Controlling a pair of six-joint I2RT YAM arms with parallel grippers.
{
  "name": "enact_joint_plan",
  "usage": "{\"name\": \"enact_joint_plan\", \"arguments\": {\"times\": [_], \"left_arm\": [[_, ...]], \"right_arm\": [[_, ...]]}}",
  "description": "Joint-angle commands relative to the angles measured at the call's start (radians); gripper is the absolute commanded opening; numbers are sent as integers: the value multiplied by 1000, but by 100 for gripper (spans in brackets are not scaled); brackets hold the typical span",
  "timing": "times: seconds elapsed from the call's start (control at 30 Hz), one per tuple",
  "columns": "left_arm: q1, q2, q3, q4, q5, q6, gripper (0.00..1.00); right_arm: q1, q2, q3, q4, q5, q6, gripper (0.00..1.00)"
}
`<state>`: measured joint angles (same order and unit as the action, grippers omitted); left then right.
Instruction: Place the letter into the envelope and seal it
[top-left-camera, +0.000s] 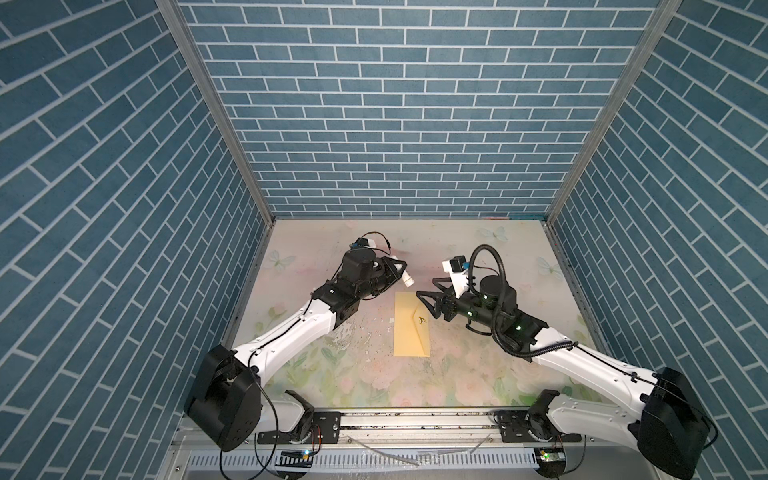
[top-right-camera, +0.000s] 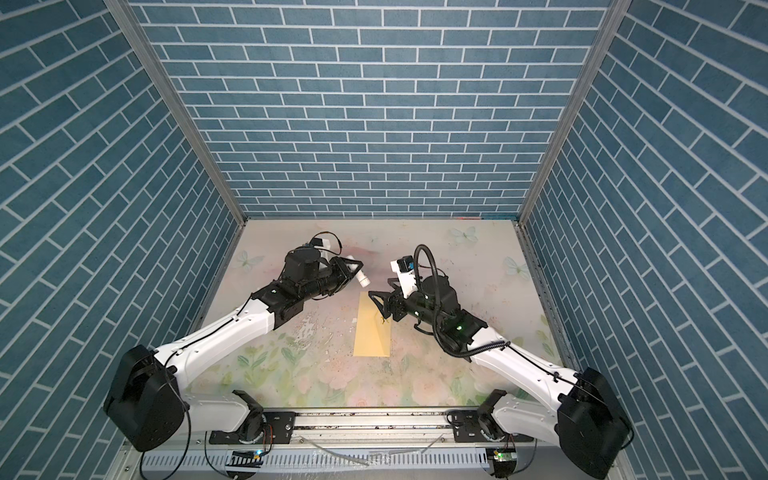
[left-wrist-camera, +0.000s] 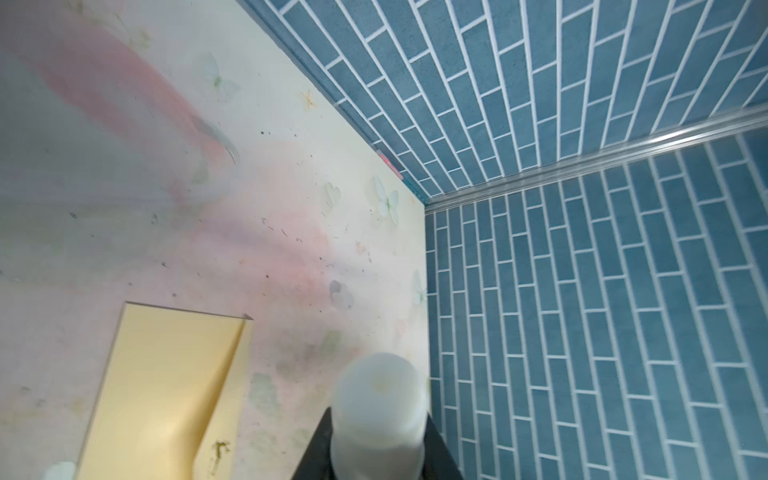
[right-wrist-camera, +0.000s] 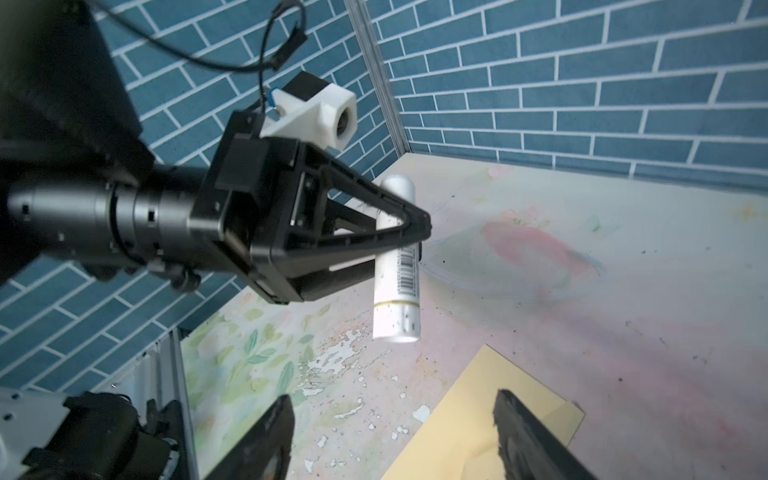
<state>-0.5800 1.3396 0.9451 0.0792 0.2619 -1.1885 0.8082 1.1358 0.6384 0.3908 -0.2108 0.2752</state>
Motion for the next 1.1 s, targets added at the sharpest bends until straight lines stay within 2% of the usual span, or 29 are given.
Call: {"name": "enact_joint_plan", "arguments": {"times": [0.0,0.17,0.3,0.47,1.07], "left_arm": [[7,-15,25,9,118,-194,0],[8,-16,-7,111,166,-344,0],[8,-19,-30,163,176,-403,0],[8,-26,-42,183,180,-425,0],[1,-27,-89,294,201,-523,0]], "right_arm": [[28,-6,-76,275,67,-264,75],[60,78,-137,564,90,-442,75],[67,192,-151,797,157,-459,71],[72,306,-121,963,183,-419,65],[83,396,-30,1005,211,-445,29]]}}
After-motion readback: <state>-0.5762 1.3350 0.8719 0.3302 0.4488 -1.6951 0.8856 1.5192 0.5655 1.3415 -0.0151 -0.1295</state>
